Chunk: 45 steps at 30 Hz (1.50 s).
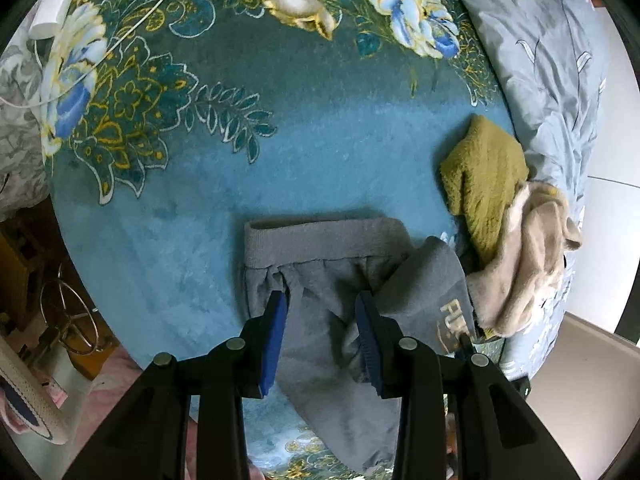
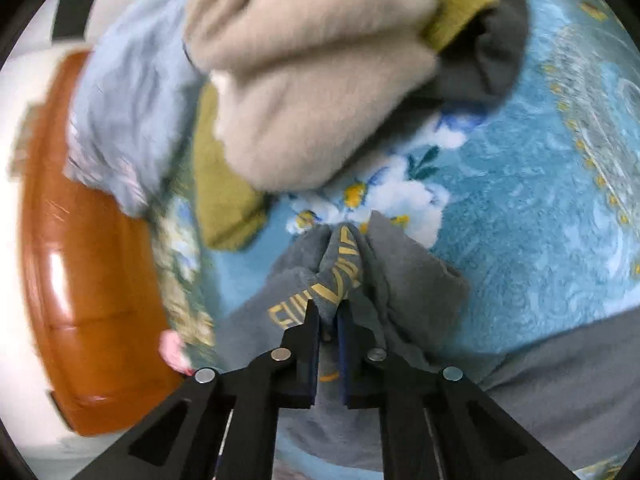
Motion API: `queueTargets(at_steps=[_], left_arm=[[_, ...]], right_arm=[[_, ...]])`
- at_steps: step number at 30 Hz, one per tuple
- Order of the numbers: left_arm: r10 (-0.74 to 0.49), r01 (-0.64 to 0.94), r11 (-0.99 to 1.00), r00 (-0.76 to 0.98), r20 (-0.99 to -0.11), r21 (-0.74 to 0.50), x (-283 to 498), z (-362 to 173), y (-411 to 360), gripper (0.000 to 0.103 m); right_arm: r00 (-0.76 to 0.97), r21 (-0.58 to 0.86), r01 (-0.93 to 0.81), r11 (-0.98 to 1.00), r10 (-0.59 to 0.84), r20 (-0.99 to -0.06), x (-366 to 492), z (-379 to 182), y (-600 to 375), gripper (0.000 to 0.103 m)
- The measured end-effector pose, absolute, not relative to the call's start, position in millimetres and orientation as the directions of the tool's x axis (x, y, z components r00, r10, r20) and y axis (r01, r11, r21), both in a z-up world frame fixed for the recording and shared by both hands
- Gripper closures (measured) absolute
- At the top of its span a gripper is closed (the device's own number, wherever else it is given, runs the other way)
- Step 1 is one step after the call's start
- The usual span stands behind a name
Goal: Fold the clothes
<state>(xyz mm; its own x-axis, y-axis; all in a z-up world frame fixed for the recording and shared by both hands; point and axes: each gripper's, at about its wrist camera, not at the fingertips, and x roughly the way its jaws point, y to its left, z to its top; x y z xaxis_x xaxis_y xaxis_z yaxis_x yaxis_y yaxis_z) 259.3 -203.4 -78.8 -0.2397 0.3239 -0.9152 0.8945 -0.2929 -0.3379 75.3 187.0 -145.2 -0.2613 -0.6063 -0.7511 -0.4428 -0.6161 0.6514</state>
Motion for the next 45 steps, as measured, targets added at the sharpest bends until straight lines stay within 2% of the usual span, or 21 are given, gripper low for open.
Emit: queueTargets(at_steps=[4, 7, 9, 12, 15, 17, 20, 22, 23, 25, 26, 27, 29, 31, 34, 37, 39, 45], left_arm=[[0.349, 0.889, -0.303, -0.233, -0.908, -0.344, 252, -85, -194, 0.066], [0.381, 0.879, -0.318, -0.223, -0.897, -0.354, 243, -92, -179, 0.066], [0.402, 0.869, -0.339, -0.212, -0.891, -0.36, 236, -96, -167, 0.066], [0.422, 0.856, -0.375, -0.184, -0.888, -0.356, 224, -102, -154, 0.066], [0.441, 0.853, -0.381, -0.171, -0.881, -0.356, 216, -103, -144, 0.066], [0.44, 0.845, -0.398, -0.164, -0.883, -0.356, 212, -100, -141, 0.066], [0.422, 0.837, -0.43, -0.144, -0.895, -0.338, 208, -94, -142, 0.066], [0.405, 0.841, -0.438, -0.132, -0.904, -0.319, 206, -91, -144, 0.066], [0.397, 0.844, -0.438, -0.128, -0.909, -0.31, 206, -90, -145, 0.066], [0.382, 0.849, -0.439, -0.118, -0.917, -0.293, 207, -88, -148, 0.066], [0.376, 0.852, -0.439, -0.113, -0.92, -0.284, 207, -89, -149, 0.065], [0.373, 0.855, -0.439, -0.106, -0.922, -0.276, 207, -90, -147, 0.065], [0.368, 0.86, -0.439, -0.092, -0.925, -0.26, 206, -94, -145, 0.064], [0.363, 0.867, -0.431, -0.088, -0.927, -0.251, 204, -97, -141, 0.064], [0.356, 0.869, -0.427, -0.093, -0.93, -0.25, 197, -97, -135, 0.064], [0.345, 0.851, -0.467, -0.074, -0.936, -0.239, 185, -96, -126, 0.064], [0.335, 0.845, -0.485, -0.061, -0.94, -0.228, 178, -95, -122, 0.064], [0.312, 0.837, -0.508, -0.041, -0.949, -0.203, 166, -95, -114, 0.064]], right_arm=[[-0.337, 0.627, -0.441, -0.642, -0.529, -0.779, 105, -113, 244, 0.096], [-0.417, 0.552, -0.504, -0.664, -0.372, -0.829, 128, -73, 310, 0.096], [-0.454, 0.441, -0.542, -0.715, -0.193, -0.87, 141, -33, 347, 0.096], [-0.48, 0.293, -0.536, -0.792, 0.0, -0.877, 138, 15, 368, 0.096], [-0.465, 0.19, -0.499, -0.846, 0.076, -0.882, 116, 19, 361, 0.096], [-0.433, 0.177, -0.477, -0.861, 0.055, -0.9, 99, 0, 355, 0.094], [-0.325, 0.167, -0.465, -0.869, -0.007, -0.946, 77, -58, 338, 0.091], [-0.235, 0.159, -0.431, -0.888, -0.06, -0.97, 70, -96, 322, 0.084], [-0.203, 0.172, -0.409, -0.896, -0.095, -0.974, 70, -111, 315, 0.076], [-0.22, 0.256, -0.371, -0.893, -0.183, -0.958, 80, -117, 307, 0.07], [-0.235, 0.294, -0.356, -0.887, -0.22, -0.947, 86, -117, 307, 0.062], [-0.249, 0.324, -0.347, -0.88, -0.247, -0.937, 94, -115, 311, 0.058], [-0.275, 0.372, -0.338, -0.865, -0.287, -0.917, 108, -112, 324, 0.058], [-0.297, 0.348, -0.403, -0.846, -0.239, -0.924, 120, -114, 356, 0.058], [-0.28, 0.299, -0.606, -0.737, -0.154, -0.948, 137, -134, 425, 0.058], [-0.266, 0.318, -0.754, -0.575, -0.176, -0.948, 144, -165, 479, 0.056], [-0.274, 0.356, -0.786, -0.505, -0.232, -0.934, 136, -184, 499, 0.054], [-0.303, 0.395, -0.814, -0.426, -0.27, -0.914, 110, -204, 508, 0.055]])
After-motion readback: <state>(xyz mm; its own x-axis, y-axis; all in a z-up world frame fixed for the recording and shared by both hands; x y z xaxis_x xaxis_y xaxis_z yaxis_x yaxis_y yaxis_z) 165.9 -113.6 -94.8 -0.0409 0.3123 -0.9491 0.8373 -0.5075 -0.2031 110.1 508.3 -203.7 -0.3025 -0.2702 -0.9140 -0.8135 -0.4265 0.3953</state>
